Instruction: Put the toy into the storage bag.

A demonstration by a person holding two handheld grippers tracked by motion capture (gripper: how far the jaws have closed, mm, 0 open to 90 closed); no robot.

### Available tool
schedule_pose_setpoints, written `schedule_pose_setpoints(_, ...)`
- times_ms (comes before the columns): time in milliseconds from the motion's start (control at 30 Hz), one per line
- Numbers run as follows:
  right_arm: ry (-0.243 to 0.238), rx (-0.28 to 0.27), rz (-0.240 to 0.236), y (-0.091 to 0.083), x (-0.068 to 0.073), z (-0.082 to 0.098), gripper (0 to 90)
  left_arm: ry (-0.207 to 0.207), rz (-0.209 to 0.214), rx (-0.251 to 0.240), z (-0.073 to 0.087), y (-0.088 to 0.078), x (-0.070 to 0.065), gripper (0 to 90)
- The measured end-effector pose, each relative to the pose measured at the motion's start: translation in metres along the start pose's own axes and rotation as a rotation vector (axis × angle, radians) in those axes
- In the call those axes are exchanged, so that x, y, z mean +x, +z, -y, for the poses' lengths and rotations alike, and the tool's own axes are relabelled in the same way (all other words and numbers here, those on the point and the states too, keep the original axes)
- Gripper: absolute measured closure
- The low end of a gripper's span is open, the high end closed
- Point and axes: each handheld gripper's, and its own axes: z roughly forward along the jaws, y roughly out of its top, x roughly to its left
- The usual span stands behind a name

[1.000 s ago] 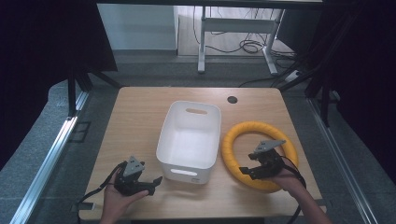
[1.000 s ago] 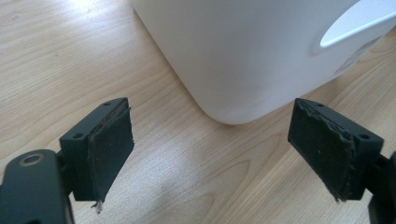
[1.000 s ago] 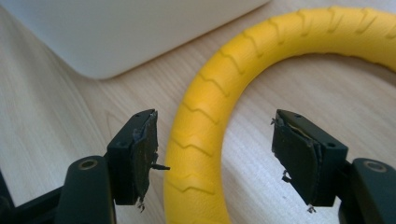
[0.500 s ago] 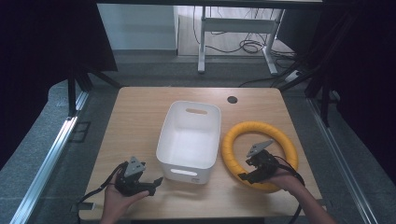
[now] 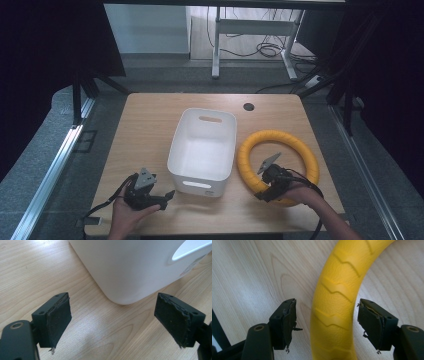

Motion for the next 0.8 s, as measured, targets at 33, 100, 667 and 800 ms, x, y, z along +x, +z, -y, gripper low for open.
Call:
schedule_pose_setpoints(33,-0.006,0.014,0.005,0.001,0.0,0.0,31.9,0.001,0.0,0.001,0.0,0.0,0.0,14.1)
schedule_pose_setpoints(100,-0.019,0.042,0.006,0.004,0.001,-0.001,31.9,0.001,0.001,0.003,0.0,0.001,0.0,14.0)
schedule_pose_setpoints(667,-0.049,0.158,0.029,0.02,0.004,-0.007,38.7,0.004,0.004,0.014,0.0,0.004,-0.001,13.7)
schedule_pose_setpoints(800,-0.036,0.181,0.038,0.02,0.003,-0.01,46.1,0.004,0.006,0.015,0.0,0.004,-0.001,13.7)
